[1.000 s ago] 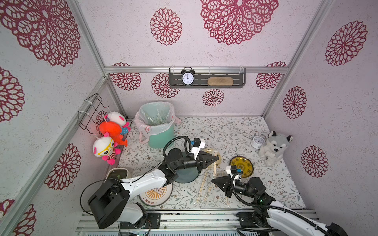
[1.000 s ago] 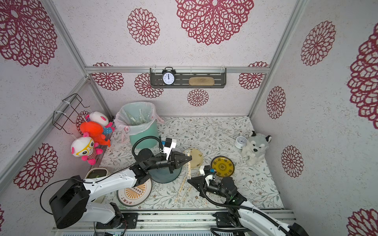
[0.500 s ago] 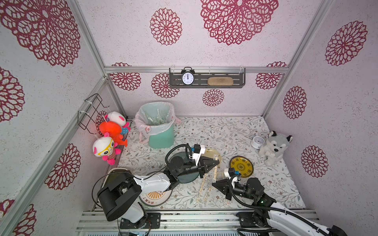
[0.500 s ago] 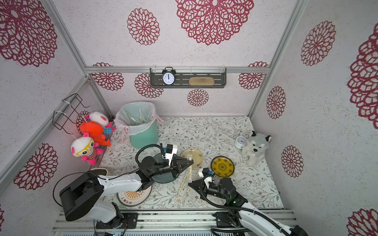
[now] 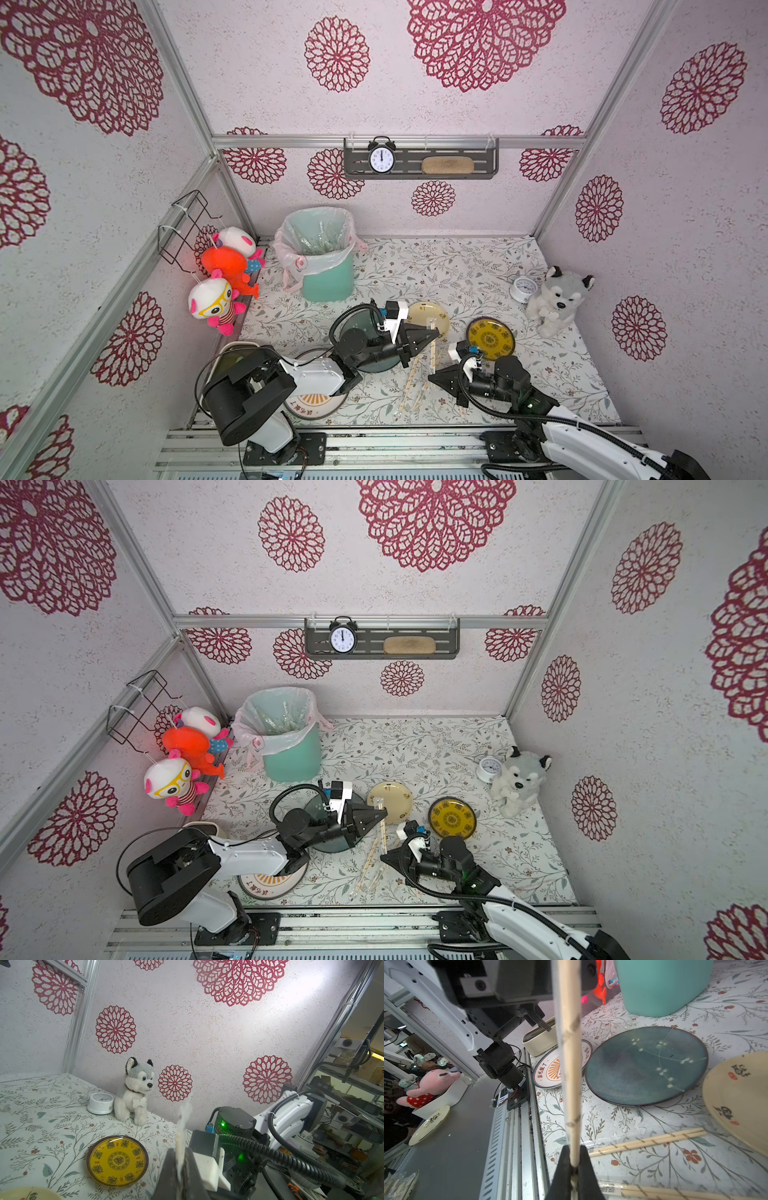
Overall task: Remove the packaging of disposable chopsticks
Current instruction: Remove the packet bag from the disposable chopsticks.
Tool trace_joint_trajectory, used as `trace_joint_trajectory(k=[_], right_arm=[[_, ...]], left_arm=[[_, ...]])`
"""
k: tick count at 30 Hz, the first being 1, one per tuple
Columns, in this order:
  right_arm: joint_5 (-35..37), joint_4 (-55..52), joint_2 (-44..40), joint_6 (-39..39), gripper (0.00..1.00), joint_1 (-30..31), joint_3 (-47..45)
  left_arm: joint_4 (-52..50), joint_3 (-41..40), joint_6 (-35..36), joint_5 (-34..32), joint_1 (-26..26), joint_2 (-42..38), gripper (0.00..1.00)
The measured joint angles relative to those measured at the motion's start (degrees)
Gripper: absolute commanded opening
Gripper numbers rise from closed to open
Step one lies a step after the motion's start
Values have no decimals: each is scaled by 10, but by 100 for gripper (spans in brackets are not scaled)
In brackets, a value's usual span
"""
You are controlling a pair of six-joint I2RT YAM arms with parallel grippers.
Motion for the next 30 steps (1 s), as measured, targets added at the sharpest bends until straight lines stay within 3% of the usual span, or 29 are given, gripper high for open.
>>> trace_joint_trajectory(k=[3,14,25,28,30], right_arm=[[-9,-12,5,-4,0,2,20],[-20,-42,9,-16,0,2,67],[-7,-73,7,-28,0,1,105],[-1,-72,4,-34,0,-4,122],[-3,-73,4,-35,0,-3,123]], left_arm=[[13,-7,2,-5,-3,-3,10],[-4,-22,19,-15,-12,-35,4],[23,-40,26,-4,-21,-5,15],[3,-52,37,0,-31,-3,7],[-4,-59,43,1,-31,-14,9]])
